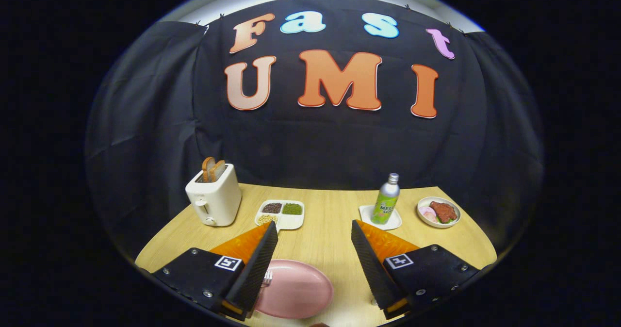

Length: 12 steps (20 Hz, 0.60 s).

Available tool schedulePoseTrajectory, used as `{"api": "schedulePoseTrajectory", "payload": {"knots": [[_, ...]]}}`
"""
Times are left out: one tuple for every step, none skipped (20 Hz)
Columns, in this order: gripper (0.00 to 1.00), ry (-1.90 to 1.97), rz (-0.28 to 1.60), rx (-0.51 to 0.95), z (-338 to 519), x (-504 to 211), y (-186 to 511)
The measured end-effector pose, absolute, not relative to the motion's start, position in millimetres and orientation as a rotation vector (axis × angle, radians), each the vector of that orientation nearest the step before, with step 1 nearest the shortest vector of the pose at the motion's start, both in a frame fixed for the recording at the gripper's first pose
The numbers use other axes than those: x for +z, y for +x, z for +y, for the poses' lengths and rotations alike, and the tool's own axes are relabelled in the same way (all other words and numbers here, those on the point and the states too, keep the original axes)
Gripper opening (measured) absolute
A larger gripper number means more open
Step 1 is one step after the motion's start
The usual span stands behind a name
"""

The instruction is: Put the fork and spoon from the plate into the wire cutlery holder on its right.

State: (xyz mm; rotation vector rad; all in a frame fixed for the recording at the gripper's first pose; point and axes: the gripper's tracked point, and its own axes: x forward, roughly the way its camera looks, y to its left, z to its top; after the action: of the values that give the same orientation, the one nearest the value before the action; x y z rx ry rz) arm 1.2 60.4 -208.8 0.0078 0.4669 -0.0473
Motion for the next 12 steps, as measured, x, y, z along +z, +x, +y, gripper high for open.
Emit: {"api": "schedulePoseTrajectory", "payload": {"knots": [[0.92, 0.004, 0.473, -0.033, 69.8, -212.7, 3.1], [0.92, 0.003, 0.484, -0.020, 79.0, -216.6, 4.1], [0.92, 0.003, 0.499, -0.006, 88.3, -223.3, 5.6], [0.92, 0.001, 0.520, 0.005, 95.8, -230.0, 5.2], [0.92, 0.003, 0.540, 0.014, 102.9, -237.4, 5.6], [0.92, 0.005, 0.562, 0.020, 108.6, -244.3, 5.1], [0.93, 0.010, 0.584, 0.026, 113.4, -252.3, 5.2], [0.94, 0.011, 0.612, 0.033, 119.5, -260.2, 2.4], [0.94, 0.007, 0.632, 0.036, 124.6, -268.3, 0.9], [0.94, -0.005, 0.672, 0.044, 128.5, -279.1, -3.5], [0.94, -0.008, 0.710, 0.055, 136.0, -292.1, -9.0], [0.94, -0.009, 0.757, 0.064, 141.5, -304.6, -16.3]]}}
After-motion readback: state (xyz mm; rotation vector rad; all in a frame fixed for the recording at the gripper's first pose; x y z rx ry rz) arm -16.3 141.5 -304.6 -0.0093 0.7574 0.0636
